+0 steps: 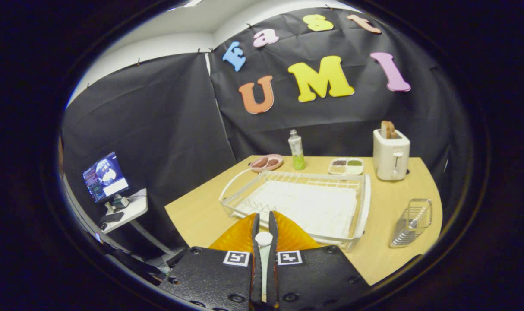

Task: Take the plate from the dish rack, then take the spoon from the basket and place it into the plate.

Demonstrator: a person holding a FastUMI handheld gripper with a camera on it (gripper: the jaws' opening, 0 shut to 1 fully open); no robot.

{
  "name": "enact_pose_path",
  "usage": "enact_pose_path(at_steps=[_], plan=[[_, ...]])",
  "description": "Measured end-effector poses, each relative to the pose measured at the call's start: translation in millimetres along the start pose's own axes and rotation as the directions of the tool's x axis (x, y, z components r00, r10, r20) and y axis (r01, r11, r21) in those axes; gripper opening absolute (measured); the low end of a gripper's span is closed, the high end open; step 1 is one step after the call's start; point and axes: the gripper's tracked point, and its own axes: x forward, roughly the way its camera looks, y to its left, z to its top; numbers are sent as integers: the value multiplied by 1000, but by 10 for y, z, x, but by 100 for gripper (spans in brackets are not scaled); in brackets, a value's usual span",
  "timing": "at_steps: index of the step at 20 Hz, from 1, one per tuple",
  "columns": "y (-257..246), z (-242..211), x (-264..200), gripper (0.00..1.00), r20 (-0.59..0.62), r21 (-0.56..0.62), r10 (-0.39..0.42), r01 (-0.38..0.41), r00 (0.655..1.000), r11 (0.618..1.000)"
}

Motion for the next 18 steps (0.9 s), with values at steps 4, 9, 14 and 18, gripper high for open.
enact_pose_path(at_steps=[4, 9, 14, 18], plan=[[39, -158, 223, 10, -92, 1, 51, -51, 994, 999], [97, -240, 382, 10, -141, 3, 74, -75, 987, 997], [97, -339, 463, 10, -181, 32, 87, -83, 980, 996], [-8, -351, 471, 16, -183, 49, 62, -54, 981, 997]])
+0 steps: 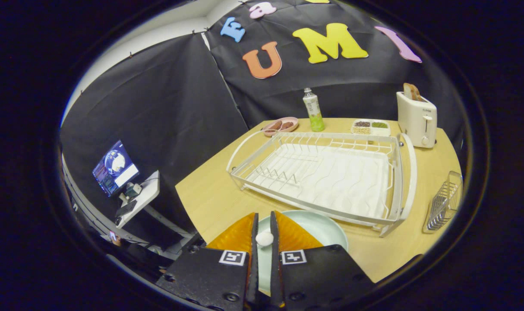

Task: Take the plate from the dish rack, then take the spoon from the basket and place it into the plate.

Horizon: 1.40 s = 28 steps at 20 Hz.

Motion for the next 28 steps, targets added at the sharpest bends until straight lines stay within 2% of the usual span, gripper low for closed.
enact_pose_path(at_steps=[3, 5, 7, 8, 13, 14, 17, 21, 23, 28], plan=[[-107, 3, -12, 20, 12, -4, -52, 52, 999, 999], [-202, 31, -47, 29, 32, -14, -100, 101, 994, 995], [-250, 58, -72, 43, 58, -7, -131, 132, 990, 991], [-275, 88, -78, 54, 70, 2, -143, 143, 987, 990], [-392, 230, -226, 82, 164, 24, -237, 237, 958, 971], [-417, 277, -283, 85, 192, 26, -260, 260, 946, 965], [-483, 397, -489, 92, 288, 41, -342, 345, 894, 938], [-508, 518, -854, 94, 426, 65, -448, 468, 786, 881], [-444, 510, -1043, 98, 481, 80, -470, 497, 740, 864], [-178, 291, -1567, 100, 579, 130, -517, 555, 630, 822]])
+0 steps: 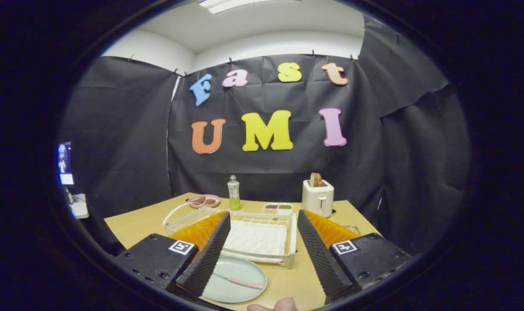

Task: Take the plate from the dish rack, then take the spoon from the basket and place it into the plate.

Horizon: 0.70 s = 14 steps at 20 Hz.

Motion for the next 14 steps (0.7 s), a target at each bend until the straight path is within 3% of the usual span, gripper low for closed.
enact_pose_path(at_steps=[4, 14], plan=[[-154, 10, -458, 100, 85, -2, -99, 100, 991, 995], [-40, -102, -880, 100, 117, 18, -79, 77, 990, 997]])
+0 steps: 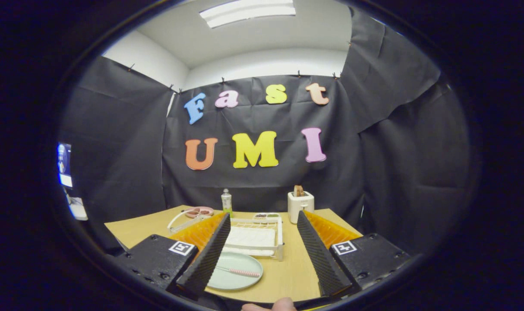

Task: Take the plate from the dish rack, then take the spoon from the basket and place it into the plate.

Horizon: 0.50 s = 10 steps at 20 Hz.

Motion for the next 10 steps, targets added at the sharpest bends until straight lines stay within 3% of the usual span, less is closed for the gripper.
enact_pose_path(at_steps=[10], plan=[[-41, 85, -315, 100, 32, -52, -4, 6, 999, 999]])
